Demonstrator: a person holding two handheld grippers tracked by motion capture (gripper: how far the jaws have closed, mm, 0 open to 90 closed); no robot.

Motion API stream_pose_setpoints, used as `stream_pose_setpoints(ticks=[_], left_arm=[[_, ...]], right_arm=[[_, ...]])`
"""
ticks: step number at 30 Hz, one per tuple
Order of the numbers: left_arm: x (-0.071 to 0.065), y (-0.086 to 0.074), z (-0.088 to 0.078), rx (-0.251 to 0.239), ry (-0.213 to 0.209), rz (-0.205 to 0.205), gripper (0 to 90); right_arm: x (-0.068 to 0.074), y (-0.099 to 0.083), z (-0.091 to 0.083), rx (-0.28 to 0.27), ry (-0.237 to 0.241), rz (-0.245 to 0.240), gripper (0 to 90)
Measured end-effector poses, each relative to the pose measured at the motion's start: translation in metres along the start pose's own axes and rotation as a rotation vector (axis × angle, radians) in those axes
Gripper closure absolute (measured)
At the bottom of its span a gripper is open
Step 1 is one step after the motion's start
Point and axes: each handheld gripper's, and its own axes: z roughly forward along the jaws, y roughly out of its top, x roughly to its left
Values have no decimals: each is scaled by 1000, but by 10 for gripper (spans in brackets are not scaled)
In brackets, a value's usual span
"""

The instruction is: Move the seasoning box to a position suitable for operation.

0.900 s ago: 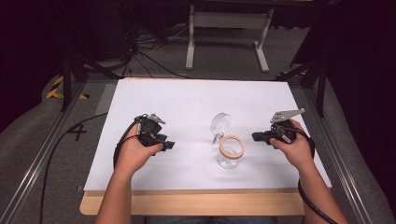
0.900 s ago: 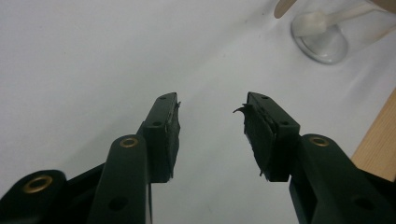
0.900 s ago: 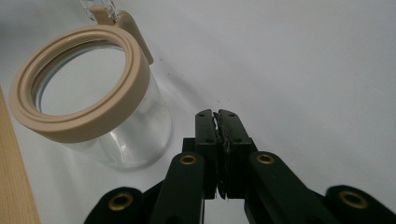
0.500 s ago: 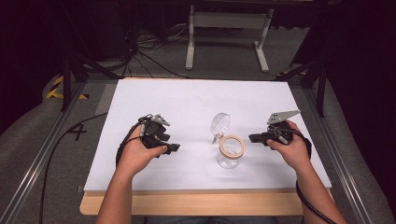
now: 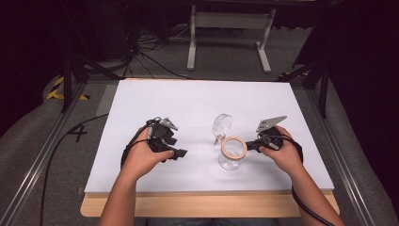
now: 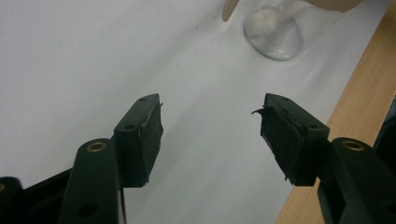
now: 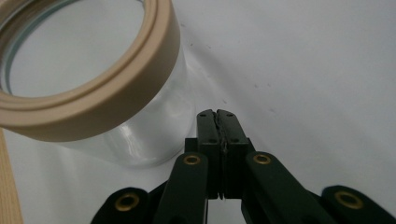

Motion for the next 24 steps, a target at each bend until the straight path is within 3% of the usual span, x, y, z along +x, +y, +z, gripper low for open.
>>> stream_pose_setpoints(ticks=[4,9,24], left_arm=[[1,0,1,10,11,13,402],[3,-2,1,11,14,-2,402],[4,-1,2,7,12,-2,399]], right_arm=[[1,-1,6,5,12,3,899],[3,0,11,3,38,-4,900],[6,0,11,16,49,-6,900]])
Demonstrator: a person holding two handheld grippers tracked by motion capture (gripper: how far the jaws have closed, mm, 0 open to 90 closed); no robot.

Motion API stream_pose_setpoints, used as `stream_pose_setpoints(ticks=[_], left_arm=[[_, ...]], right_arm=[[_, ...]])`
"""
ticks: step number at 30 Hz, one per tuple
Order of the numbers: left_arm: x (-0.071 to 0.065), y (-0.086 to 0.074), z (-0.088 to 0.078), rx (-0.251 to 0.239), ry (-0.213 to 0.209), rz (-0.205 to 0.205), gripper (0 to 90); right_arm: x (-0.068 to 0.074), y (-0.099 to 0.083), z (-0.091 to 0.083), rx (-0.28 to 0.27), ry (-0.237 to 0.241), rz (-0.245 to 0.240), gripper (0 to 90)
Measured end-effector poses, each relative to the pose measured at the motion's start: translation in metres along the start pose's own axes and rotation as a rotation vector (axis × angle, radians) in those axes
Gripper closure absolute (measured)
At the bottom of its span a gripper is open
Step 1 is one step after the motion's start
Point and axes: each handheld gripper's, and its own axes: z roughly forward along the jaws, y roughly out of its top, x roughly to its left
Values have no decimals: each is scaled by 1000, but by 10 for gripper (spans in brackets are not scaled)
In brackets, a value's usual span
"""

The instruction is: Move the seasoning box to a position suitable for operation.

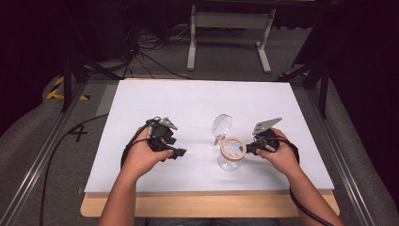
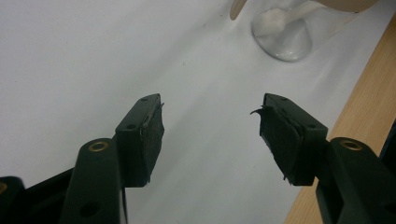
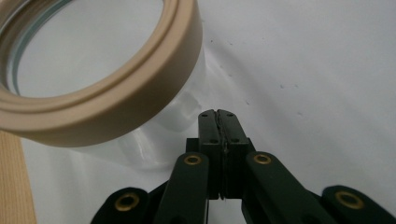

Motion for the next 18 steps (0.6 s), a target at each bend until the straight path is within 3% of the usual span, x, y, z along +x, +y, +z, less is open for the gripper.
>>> stream_pose_setpoints(ticks=[11,14,15,18], left_arm=[[3,6,2,-8,-2,12,399],[6,8,2,-15,54,-2,394],[7,8,2,-37,71,-12,393],[11,7,1,-50,69,-17,426]], right_arm=[[13,0,1,18,20,-17,900],[18,-1,2,24,29,-23,900],[19,-1,2,25,32,-26,900],[22,-1,2,31,37,-29,900]])
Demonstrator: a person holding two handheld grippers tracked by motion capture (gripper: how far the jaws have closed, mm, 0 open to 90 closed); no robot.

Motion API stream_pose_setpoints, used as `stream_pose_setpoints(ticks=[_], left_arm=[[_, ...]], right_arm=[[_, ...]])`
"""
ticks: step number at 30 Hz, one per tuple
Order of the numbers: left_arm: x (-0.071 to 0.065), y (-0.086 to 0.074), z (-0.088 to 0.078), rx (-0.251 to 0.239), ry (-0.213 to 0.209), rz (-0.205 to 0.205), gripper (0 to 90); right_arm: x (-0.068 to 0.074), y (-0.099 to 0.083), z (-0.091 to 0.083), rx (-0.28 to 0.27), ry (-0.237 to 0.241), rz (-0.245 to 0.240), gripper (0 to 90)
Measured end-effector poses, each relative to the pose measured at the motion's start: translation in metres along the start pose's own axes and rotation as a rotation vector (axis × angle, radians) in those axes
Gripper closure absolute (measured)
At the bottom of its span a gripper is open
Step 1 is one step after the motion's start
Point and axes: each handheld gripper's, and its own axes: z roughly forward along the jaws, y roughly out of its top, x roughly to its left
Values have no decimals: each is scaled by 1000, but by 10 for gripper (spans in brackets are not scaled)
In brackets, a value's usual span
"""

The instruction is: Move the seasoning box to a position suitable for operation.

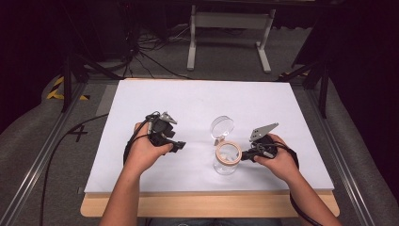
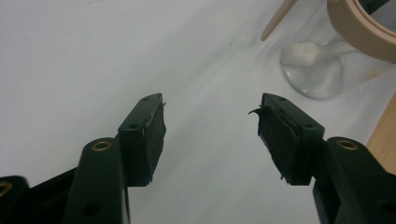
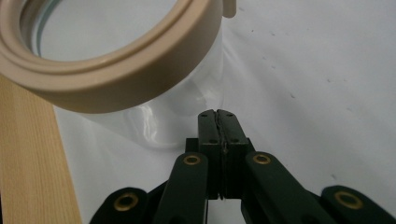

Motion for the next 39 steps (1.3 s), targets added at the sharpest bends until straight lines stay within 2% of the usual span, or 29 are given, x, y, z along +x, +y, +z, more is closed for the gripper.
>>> stream_pose_setpoints(ticks=[2,6,7,11,13,14,17,27,28,31,33,34,35,39], left_arm=[[0,0,0,-5,-9,6,439],[-2,3,2,-3,-61,37,543],[-2,4,2,8,-61,48,565],[-3,5,2,0,-69,77,716],[-3,5,2,-4,-77,77,777],[-2,5,0,-18,-84,64,801],[-2,5,-1,-36,-104,48,840],[-5,10,2,0,-110,74,872],[-5,10,2,-8,-108,80,872],[-6,11,1,-43,-83,66,864],[-7,12,0,-79,-89,54,864],[-7,13,-1,-80,-95,54,865],[-8,13,1,-110,-102,38,866],[-10,16,4,-126,-103,42,868]], right_arm=[[3,0,0,6,4,-3,900],[8,2,2,17,16,-9,900],[9,2,3,18,18,-16,900],[14,3,6,27,25,-21,900],[15,3,6,27,29,-24,900],[17,4,6,32,28,-25,900],[20,4,8,34,34,-30,900],[26,6,10,35,38,-35,898],[26,5,10,33,41,-35,898],[24,3,8,20,57,-7,895],[22,2,2,7,51,12,894],[21,2,-2,-3,53,22,895],[21,2,-6,-14,53,30,896],[23,3,-24,-65,44,40,896]])
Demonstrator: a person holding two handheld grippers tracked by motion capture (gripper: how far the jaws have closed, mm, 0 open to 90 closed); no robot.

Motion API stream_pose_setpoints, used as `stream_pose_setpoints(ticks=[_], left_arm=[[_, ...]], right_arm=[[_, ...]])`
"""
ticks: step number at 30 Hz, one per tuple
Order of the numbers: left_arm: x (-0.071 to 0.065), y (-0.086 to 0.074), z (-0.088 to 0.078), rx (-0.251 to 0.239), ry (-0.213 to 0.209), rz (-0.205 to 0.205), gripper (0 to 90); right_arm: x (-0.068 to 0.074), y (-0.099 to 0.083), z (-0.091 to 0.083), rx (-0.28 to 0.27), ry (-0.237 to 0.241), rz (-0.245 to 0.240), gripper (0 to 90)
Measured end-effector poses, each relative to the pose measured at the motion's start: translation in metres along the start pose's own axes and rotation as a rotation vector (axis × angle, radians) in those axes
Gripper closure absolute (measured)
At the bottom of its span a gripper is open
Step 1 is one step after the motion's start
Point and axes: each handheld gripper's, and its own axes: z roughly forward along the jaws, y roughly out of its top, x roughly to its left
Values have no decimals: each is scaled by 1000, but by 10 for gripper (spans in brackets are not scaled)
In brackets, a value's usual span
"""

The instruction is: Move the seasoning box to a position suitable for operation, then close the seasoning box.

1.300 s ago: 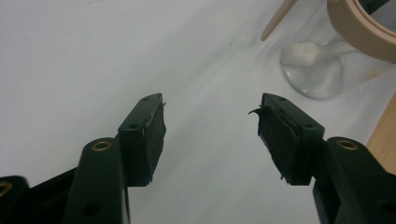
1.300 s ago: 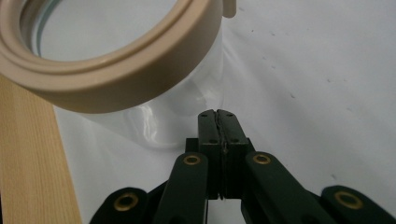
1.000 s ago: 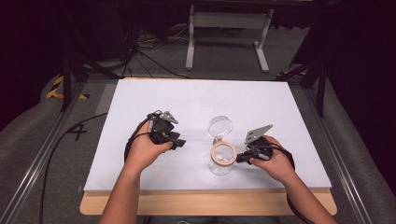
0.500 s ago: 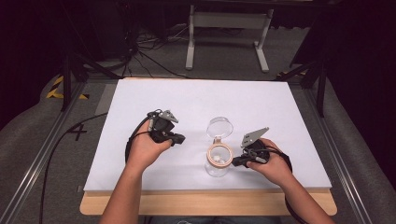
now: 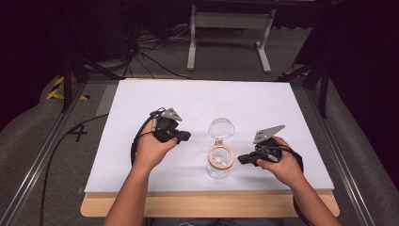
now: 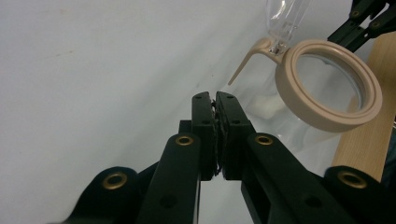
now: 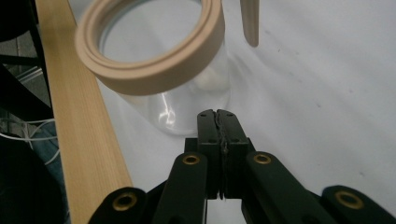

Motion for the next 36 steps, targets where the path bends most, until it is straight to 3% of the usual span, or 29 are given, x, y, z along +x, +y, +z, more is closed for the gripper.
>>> stream_pose_setpoints(ticks=[5,9,12,24,36], left_arm=[[-2,2,7,-37,17,-18,829],[-6,5,14,-90,-3,-27,833],[-10,7,20,-90,25,-32,845],[-16,12,34,-143,34,-29,863],[-23,15,35,-155,29,19,852]], right_arm=[[7,5,-16,-54,-10,-17,899],[15,9,-24,-107,-8,-22,900],[21,12,-25,-136,7,-23,900],[32,19,-13,-163,51,-15,899],[33,23,-14,-194,56,4,899]])
